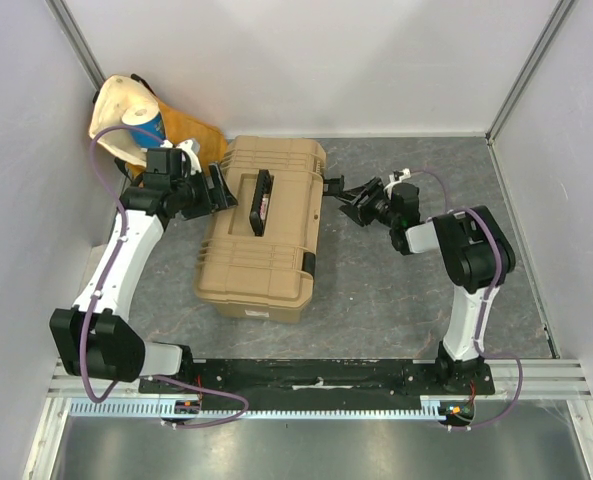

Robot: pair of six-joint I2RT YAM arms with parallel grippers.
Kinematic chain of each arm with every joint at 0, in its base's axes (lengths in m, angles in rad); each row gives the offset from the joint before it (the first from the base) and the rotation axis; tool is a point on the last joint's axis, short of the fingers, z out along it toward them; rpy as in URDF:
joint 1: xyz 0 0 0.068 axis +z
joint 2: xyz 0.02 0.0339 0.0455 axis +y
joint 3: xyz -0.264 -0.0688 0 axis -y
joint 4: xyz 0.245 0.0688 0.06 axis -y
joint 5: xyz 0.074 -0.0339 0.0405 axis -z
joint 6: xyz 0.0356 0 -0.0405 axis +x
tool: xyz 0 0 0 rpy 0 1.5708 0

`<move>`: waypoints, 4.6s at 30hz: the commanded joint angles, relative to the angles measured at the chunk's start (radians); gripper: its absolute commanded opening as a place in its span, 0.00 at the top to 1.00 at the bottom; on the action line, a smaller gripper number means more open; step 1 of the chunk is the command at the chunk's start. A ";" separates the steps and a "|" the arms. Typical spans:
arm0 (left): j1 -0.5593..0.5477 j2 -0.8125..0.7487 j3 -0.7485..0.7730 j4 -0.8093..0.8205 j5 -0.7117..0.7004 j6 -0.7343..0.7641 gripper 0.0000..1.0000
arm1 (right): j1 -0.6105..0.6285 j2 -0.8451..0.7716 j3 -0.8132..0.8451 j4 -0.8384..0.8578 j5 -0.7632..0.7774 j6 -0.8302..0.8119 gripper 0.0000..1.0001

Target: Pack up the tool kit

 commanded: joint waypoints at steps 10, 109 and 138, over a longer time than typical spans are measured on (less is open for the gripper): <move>0.008 0.062 0.038 0.070 0.068 -0.036 0.17 | 0.063 0.231 0.079 0.746 -0.040 0.376 0.38; 0.008 0.085 -0.038 0.119 0.125 -0.022 0.21 | 0.307 -0.134 0.291 0.013 0.103 -0.164 0.45; 0.008 0.107 -0.035 0.133 0.120 0.010 0.21 | 0.316 -0.064 0.395 -0.745 0.310 -0.410 0.40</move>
